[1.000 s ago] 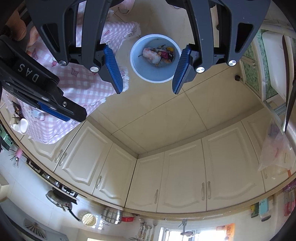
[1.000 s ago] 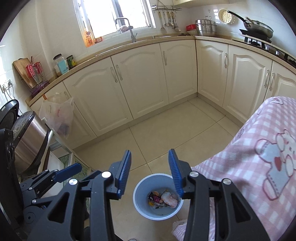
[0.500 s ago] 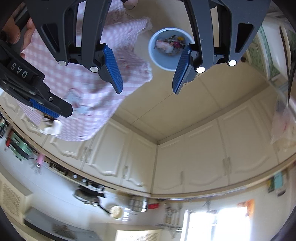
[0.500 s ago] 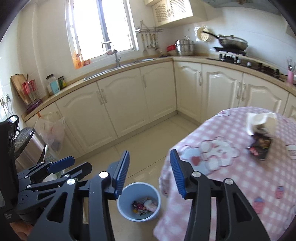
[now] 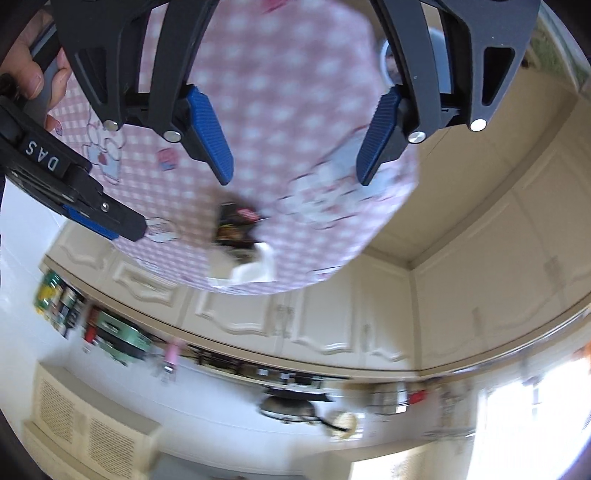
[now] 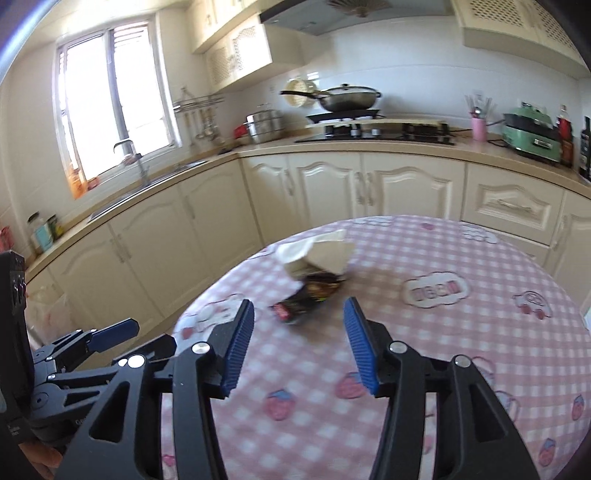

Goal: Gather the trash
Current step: 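Move both tools back toward the table, then grasp the black snack wrapper with the left tool while the right tool grasps the white tissue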

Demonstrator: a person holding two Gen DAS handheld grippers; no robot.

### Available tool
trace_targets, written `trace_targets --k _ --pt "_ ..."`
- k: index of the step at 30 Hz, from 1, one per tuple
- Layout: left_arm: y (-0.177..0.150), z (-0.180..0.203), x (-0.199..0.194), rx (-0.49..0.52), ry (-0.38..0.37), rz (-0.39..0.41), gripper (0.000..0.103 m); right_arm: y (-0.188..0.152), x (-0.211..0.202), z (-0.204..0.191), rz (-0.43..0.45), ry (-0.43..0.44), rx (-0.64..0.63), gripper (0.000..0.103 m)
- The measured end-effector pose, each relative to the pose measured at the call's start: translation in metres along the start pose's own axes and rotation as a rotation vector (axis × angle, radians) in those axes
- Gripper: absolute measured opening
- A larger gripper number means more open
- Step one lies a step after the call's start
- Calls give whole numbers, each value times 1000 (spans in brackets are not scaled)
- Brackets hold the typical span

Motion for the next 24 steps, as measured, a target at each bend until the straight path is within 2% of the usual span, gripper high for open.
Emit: trace_targets --k 5,9,15,21,23,24 --pt "10 38 36 81 -19 -36 70 4 12 44 -11 -46 43 53" --pt "14 56 68 128 -24 -78 71 3 32 59 -39 -51 59 53" --pt "18 62 107 179 20 -121 71 5 56 67 -76 -60 64 53" --pt "23 62 124 173 10 -162 70 3 70 79 -80 -48 98 53" --pt "24 60 129 168 12 -174 66 3 72 80 -86 -40 103 53" --pt "24 59 131 159 1 -186 58 2 73 80 -88 -38 103 53"
Point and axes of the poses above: each gripper's, at about its wrist camera, not at the fingertips, and x roughly the way its jaws point, z to its right, y to its top, the point moved 6 cm from there along x, roughly the way its jaws point, and after that the axes turned 1 degree about -x, right-handed, at the moved point
